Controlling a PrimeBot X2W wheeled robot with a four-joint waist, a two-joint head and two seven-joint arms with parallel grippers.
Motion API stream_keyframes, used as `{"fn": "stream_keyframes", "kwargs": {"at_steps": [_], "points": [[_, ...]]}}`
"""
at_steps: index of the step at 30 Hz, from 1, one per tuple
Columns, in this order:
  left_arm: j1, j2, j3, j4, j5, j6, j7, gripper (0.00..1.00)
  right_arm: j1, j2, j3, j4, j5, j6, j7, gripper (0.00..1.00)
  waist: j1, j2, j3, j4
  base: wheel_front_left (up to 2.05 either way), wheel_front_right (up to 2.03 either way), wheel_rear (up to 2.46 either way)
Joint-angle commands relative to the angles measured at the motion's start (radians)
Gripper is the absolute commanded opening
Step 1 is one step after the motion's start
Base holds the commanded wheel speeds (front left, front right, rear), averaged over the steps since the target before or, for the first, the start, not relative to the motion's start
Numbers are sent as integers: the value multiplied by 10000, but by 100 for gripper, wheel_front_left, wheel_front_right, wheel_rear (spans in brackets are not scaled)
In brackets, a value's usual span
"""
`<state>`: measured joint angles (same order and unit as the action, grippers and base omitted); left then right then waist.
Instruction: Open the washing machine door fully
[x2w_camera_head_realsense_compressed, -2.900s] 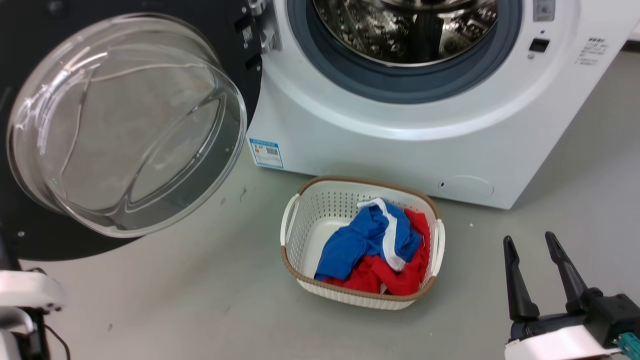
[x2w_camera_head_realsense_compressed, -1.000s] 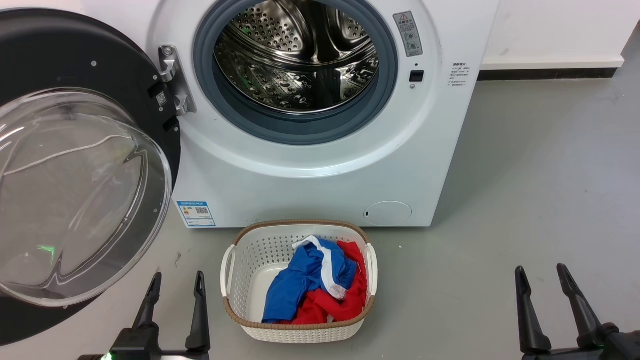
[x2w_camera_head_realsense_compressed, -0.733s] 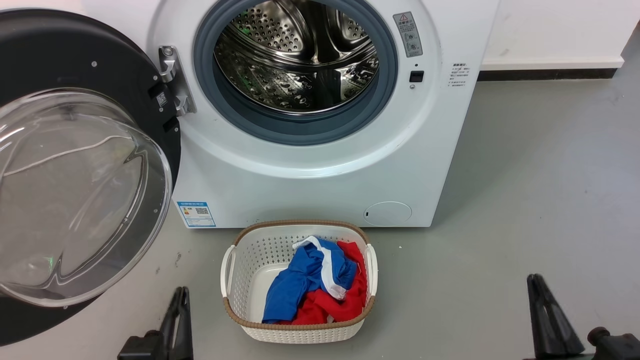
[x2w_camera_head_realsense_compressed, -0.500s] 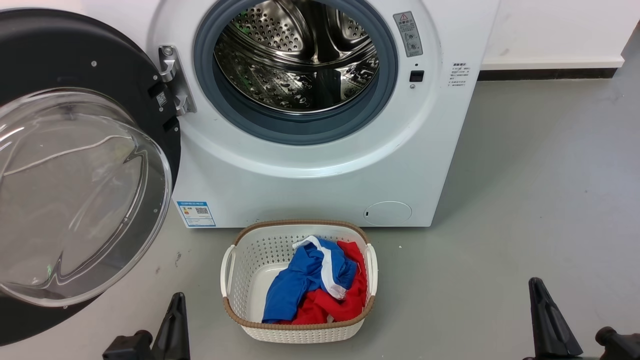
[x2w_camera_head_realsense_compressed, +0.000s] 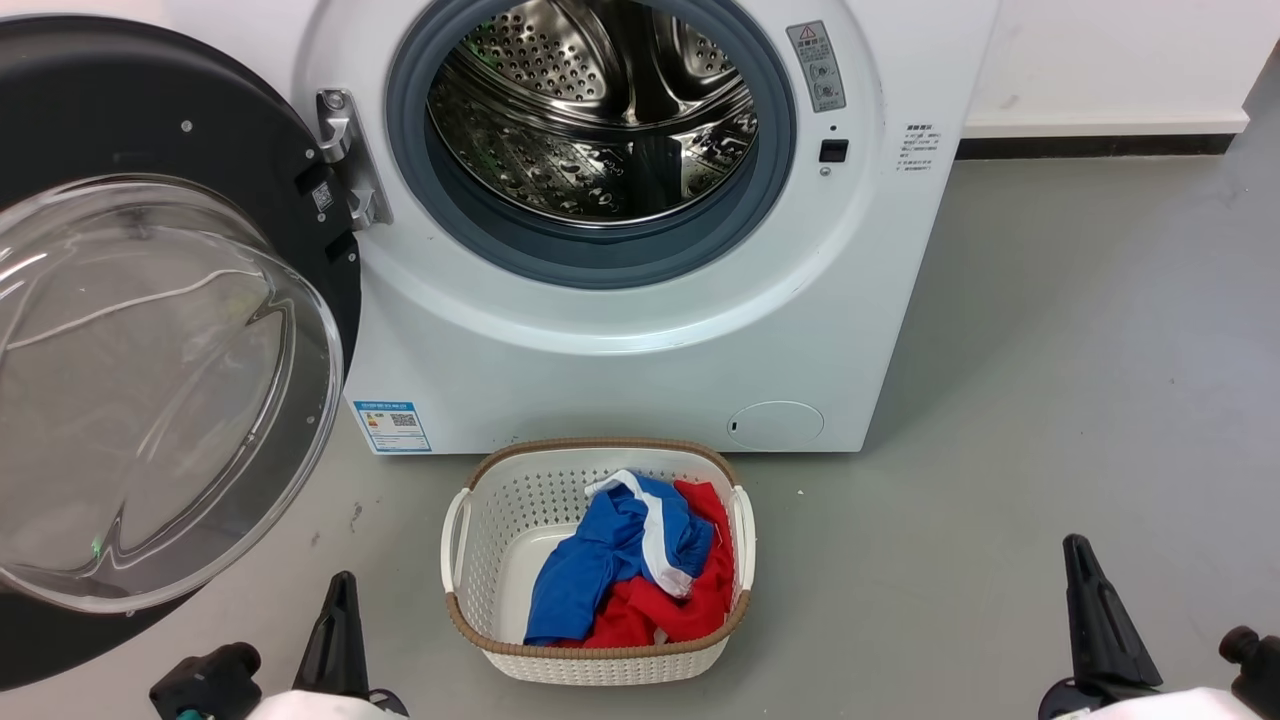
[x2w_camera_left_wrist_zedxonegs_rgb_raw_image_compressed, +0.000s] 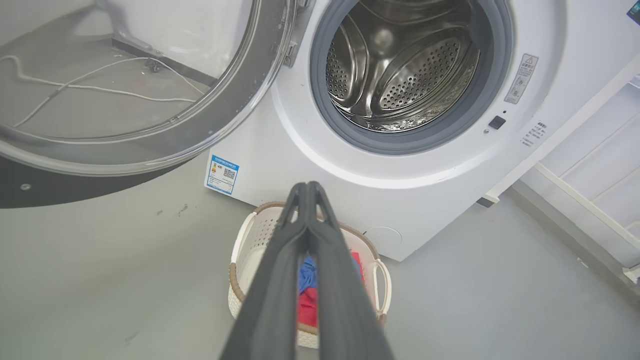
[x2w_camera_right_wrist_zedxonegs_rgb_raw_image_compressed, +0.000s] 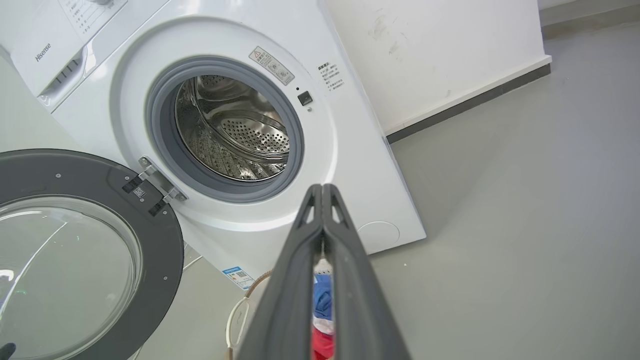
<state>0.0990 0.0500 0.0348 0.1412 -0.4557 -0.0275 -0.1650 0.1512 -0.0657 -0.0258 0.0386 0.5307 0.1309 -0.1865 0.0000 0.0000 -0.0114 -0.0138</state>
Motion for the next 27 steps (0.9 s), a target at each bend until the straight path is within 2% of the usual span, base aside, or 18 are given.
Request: {"fn": "stream_keyframes", "kwargs": {"at_steps": [1, 27], "points": [[-318, 6, 58, -64, -575, -93, 112, 0, -351, -111, 1, -23, 590, -1, 91, 0, 0, 0, 3, 3, 0, 0, 0], [-956, 6, 310, 302, -4314, -426, 1025, 0, -1130, -213, -53, 664, 4279, -1, 885, 0, 0, 0, 38, 36, 0, 0, 0]]}}
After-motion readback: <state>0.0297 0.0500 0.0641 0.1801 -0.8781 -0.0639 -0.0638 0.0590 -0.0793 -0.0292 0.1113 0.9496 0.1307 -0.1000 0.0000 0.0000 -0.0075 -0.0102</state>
